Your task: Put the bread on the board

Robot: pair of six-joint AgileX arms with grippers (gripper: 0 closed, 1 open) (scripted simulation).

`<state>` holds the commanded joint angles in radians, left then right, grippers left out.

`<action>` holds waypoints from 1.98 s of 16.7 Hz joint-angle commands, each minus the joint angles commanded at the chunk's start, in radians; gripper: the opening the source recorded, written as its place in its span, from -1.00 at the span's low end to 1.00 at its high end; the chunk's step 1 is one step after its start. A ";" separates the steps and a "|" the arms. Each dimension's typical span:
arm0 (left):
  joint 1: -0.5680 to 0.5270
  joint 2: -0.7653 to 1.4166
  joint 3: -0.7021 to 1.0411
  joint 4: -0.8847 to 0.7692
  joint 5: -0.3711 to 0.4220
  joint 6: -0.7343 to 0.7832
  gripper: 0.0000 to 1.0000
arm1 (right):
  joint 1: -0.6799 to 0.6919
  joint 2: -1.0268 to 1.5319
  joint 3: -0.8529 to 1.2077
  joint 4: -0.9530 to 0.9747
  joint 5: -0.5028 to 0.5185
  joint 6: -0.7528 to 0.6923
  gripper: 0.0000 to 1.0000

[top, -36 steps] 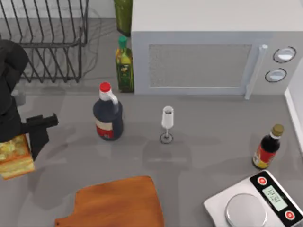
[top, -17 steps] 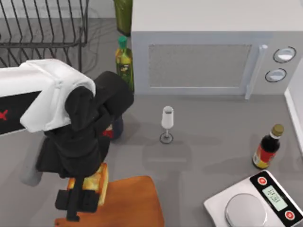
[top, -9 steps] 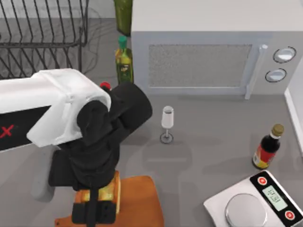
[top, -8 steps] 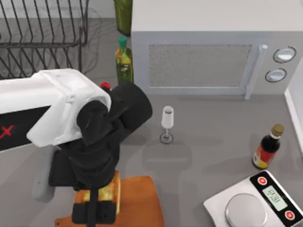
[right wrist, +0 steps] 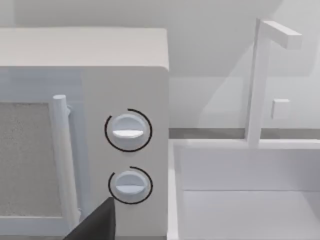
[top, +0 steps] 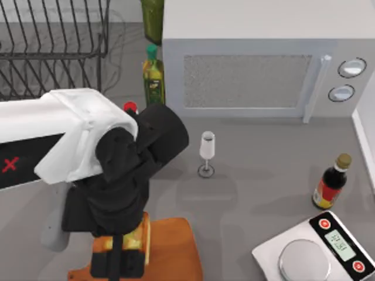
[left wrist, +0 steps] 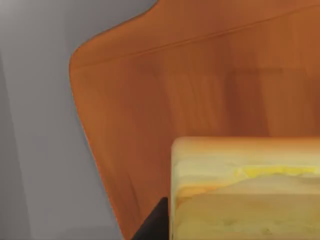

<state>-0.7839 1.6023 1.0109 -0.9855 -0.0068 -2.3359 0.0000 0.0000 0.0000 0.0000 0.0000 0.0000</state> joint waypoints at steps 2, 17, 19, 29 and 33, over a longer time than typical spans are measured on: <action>-0.002 0.009 -0.017 0.026 0.000 0.003 -1.00 | 0.000 0.000 0.000 0.000 0.000 0.000 1.00; -0.003 0.062 -0.102 0.165 0.000 -0.002 -1.00 | 0.000 0.000 0.000 0.000 0.000 0.000 1.00; -0.003 0.062 -0.102 0.165 0.000 -0.002 -0.70 | 0.000 0.000 0.000 0.000 0.000 0.000 1.00; -0.003 0.062 -0.102 0.165 0.000 -0.002 0.81 | 0.000 0.000 0.000 0.000 0.000 0.000 1.00; -0.003 0.062 -0.102 0.165 0.000 -0.002 1.00 | 0.000 0.000 0.000 0.000 0.000 0.000 1.00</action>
<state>-0.7868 1.6647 0.9088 -0.8200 -0.0066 -2.3379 0.0000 0.0000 0.0000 0.0000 0.0000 0.0000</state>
